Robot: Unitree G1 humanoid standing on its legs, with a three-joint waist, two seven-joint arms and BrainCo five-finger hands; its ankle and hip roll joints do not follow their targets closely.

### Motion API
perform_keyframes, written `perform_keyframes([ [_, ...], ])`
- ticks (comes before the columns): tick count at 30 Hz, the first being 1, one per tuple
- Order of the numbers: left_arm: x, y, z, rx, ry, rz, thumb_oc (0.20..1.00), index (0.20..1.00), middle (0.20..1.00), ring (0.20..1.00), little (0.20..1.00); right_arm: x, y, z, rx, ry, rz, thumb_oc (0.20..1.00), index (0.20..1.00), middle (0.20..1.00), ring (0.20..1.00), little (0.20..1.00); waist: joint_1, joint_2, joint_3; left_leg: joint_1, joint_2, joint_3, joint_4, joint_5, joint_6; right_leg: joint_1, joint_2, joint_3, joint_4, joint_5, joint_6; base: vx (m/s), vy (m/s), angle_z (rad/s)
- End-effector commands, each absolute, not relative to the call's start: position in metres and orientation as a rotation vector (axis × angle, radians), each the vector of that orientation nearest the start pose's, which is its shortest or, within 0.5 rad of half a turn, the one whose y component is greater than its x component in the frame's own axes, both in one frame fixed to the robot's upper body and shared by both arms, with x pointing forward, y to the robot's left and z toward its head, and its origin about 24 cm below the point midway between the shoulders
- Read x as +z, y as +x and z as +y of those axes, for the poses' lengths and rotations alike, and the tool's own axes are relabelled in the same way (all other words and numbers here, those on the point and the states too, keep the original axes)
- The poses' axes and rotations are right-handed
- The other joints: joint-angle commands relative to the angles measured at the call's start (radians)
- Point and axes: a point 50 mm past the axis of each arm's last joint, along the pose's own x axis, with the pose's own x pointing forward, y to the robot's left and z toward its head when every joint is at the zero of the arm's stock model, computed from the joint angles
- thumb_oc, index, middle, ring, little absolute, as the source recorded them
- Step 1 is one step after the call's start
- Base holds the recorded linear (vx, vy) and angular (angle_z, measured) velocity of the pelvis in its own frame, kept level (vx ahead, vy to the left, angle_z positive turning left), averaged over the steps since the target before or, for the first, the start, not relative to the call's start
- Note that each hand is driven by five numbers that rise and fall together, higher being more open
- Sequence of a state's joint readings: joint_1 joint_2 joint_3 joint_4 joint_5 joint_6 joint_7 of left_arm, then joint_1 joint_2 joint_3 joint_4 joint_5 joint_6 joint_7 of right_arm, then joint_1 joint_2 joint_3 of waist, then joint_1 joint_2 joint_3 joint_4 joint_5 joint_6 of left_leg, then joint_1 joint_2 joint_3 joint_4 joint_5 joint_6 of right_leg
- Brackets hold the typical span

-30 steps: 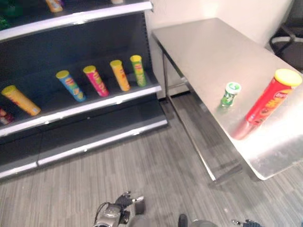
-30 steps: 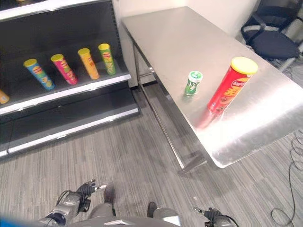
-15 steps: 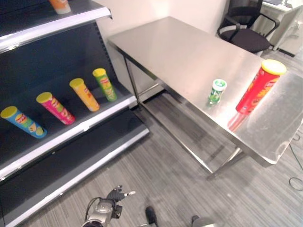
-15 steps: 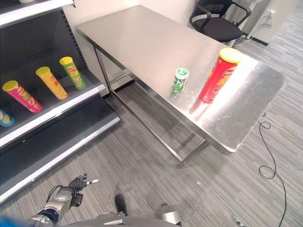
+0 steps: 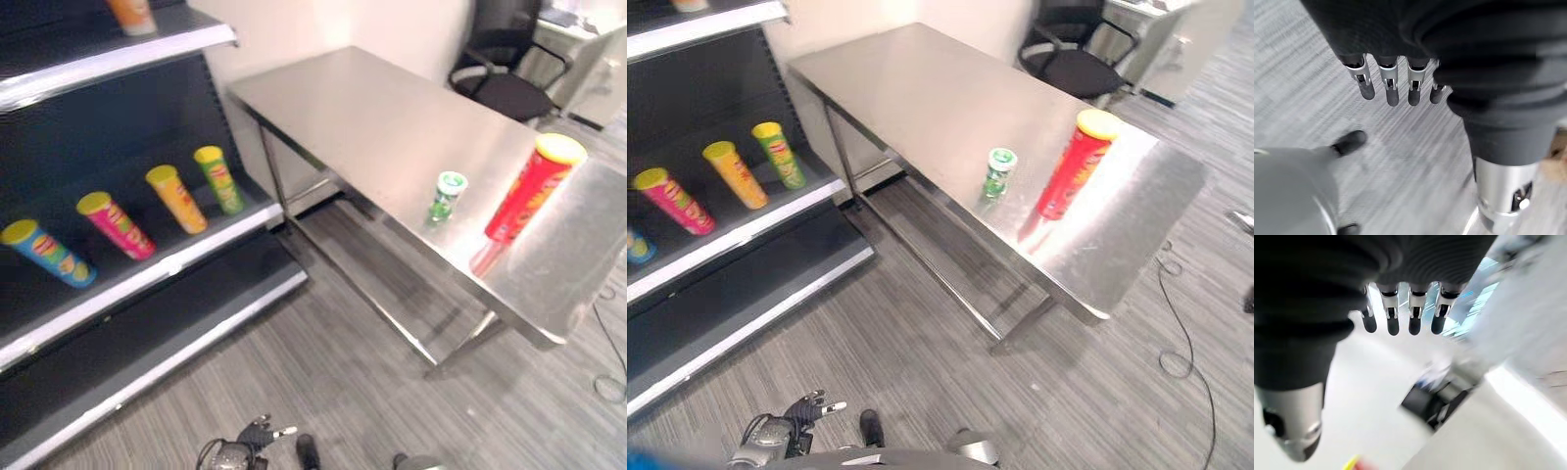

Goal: Put the goods on the table back onto the shelves and tidy them up.

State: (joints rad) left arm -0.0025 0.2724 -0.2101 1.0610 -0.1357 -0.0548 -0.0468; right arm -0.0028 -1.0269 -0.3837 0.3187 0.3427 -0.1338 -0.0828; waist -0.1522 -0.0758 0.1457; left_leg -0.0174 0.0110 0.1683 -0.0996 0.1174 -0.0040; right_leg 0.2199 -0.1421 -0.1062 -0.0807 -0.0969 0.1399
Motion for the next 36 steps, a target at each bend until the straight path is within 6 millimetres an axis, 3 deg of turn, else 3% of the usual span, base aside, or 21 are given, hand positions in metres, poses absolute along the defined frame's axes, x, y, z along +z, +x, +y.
perform_keyframes([
  [1, -0.138, 0.141, 0.243, 0.023, 0.231, 0.983, 1.000, 1.000, 1.000, 1.000, 1.000, 0.200, 0.224, -0.429, -0.601, -0.763, -0.082, 1.000, 1.000, 1.000, 1.000, 1.000, 0.030, 0.022, 0.018, 0.111, 0.084, 0.035, 0.062, -0.201, -0.093, -0.109, -0.031, -0.026, 0.068, -0.032, 0.046, -0.01, -0.058, 0.29],
  [3, -0.137, 0.140, 0.245, 0.025, 0.233, 0.984, 1.000, 1.000, 1.000, 1.000, 1.000, 0.200, 0.231, -0.429, -0.593, -0.822, -0.042, 1.000, 1.000, 1.000, 1.000, 1.000, 0.042, 0.021, 0.024, 0.106, 0.089, 0.026, 0.064, -0.193, -0.102, -0.099, -0.024, -0.040, 0.066, -0.037, 0.040, -0.01, -0.102, 0.13],
  [7, -0.138, 0.135, 0.248, 0.044, 0.217, 0.993, 1.000, 1.000, 1.000, 1.000, 1.000, 0.198, 0.228, -0.431, -0.601, -0.841, -0.026, 1.000, 1.000, 1.000, 1.000, 1.000, 0.047, 0.023, 0.026, 0.101, 0.095, 0.017, 0.065, -0.186, -0.108, -0.090, -0.018, -0.054, 0.064, -0.044, 0.034, 0.00, -0.064, 0.09],
  [16, -0.144, 0.122, 0.247, 0.057, 0.209, 1.042, 1.000, 1.000, 1.000, 1.000, 1.000, 0.196, 0.238, -0.425, -0.616, -0.707, -0.096, 1.000, 1.000, 1.000, 1.000, 1.000, 0.066, 0.030, 0.026, 0.101, 0.104, -0.001, 0.066, -0.177, -0.116, -0.072, -0.005, -0.081, 0.062, -0.055, 0.022, 0.02, -0.054, 0.05],
  [29, -0.145, 0.120, 0.244, 0.042, 0.219, 1.043, 1.000, 1.000, 1.000, 1.000, 1.000, 0.222, 0.269, -0.403, -0.571, -0.664, -0.233, 1.000, 1.000, 1.000, 1.000, 1.000, 0.099, 0.035, 0.017, 0.107, 0.116, -0.016, 0.067, -0.171, -0.125, -0.048, 0.010, -0.110, 0.052, -0.067, 0.010, 0.01, -0.038, 0.06],
  [36, -0.146, 0.117, 0.243, 0.046, 0.213, 1.049, 1.000, 1.000, 1.000, 1.000, 1.000, 0.224, 0.275, -0.401, -0.558, -0.653, -0.233, 1.000, 1.000, 1.000, 1.000, 1.000, 0.107, 0.037, 0.015, 0.108, 0.118, -0.025, 0.059, -0.165, -0.129, -0.040, 0.015, -0.125, 0.050, -0.071, 0.007, 0.01, -0.022, 0.08],
])
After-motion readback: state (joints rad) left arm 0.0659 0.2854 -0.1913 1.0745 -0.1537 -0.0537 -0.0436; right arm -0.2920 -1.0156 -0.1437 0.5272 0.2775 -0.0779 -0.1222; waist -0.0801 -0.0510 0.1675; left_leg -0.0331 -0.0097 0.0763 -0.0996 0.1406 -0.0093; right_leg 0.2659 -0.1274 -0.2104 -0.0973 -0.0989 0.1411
